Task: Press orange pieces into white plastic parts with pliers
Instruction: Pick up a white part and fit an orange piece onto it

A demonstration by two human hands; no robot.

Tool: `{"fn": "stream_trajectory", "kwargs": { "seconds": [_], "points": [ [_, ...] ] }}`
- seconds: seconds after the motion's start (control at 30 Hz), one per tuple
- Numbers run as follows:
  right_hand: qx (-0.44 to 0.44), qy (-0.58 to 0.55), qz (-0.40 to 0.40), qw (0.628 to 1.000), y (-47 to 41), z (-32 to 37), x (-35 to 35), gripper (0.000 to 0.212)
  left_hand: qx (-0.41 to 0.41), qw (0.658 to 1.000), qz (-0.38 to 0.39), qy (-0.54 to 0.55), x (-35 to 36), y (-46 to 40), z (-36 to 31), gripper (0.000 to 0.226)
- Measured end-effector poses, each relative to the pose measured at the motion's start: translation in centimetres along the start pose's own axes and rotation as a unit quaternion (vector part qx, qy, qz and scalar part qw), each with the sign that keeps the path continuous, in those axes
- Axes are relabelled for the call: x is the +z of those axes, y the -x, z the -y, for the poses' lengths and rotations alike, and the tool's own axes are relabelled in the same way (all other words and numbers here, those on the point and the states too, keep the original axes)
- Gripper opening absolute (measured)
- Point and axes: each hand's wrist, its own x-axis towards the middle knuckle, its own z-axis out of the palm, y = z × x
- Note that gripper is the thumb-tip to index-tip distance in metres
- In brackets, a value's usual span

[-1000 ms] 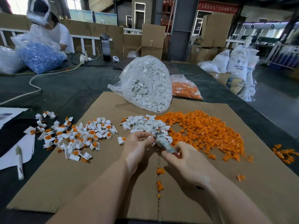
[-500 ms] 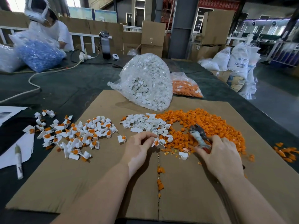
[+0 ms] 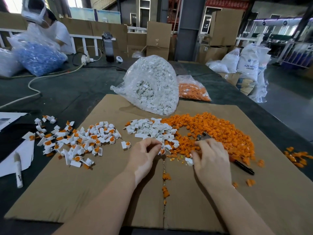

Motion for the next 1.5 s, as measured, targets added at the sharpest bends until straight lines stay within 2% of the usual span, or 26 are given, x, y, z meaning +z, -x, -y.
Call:
{"fn": "stream_trajectory", "kwargs": {
  "seconds": [0.1, 0.27, 0.47, 0.63, 0.7, 0.83, 0.93, 1.1, 1.23, 1.5],
  "points": [
    [-0.020, -0.067, -0.002, 0.998, 0.6, 0.8, 0.4, 0.010, -0.002, 1.000, -0.009, 0.005, -0.1, 0.2, -0.1, 0.010],
    [-0.038, -0.094, -0.005, 0.995, 1.4, 0.8, 0.4, 0.015, -0.018, 1.000, 0.001, 0.001, 0.0, 0.3, -0.3, 0.011],
    [-0.087, -0.120, 0.033, 0.988, 1.4, 1.3, 0.1, 0.017, -0.033, 0.999, 0.022, -0.032, 0.2, 0.2, -0.2, 0.012],
    [-0.138, -0.136, 0.066, 0.979, 1.1, 2.7, 0.2, 0.020, -0.009, 0.996, 0.042, -0.084, 0.4, 0.1, 0.0, 0.012],
    [-0.115, -0.115, 0.055, 0.985, 1.0, 2.7, 0.4, 0.018, -0.012, 0.996, 0.037, -0.078, 0.3, 0.1, 0.1, 0.014],
    [0.004, -0.102, 0.004, 0.995, 1.3, 1.9, 0.4, 0.015, -0.031, 0.997, 0.001, -0.068, 0.3, 0.0, 0.3, 0.014],
    [0.050, -0.074, 0.018, 0.996, 1.6, 2.0, 0.5, 0.017, -0.025, 0.995, -0.023, -0.094, 0.4, -0.1, 0.3, 0.013],
    [0.059, -0.072, 0.045, 0.995, 1.6, 1.9, 0.7, 0.015, -0.059, 0.990, -0.073, -0.101, -0.3, -0.5, 0.6, 0.017],
    [0.049, -0.110, 0.036, 0.992, 1.5, 1.9, 0.6, 0.010, -0.087, 0.973, -0.126, -0.173, -2.7, -1.2, 1.4, 0.020],
    [0.048, -0.194, 0.045, 0.979, 1.2, 1.9, 0.2, 0.002, -0.111, 0.950, -0.225, -0.187, -4.8, -1.6, 1.9, 0.022]
  ]
}}
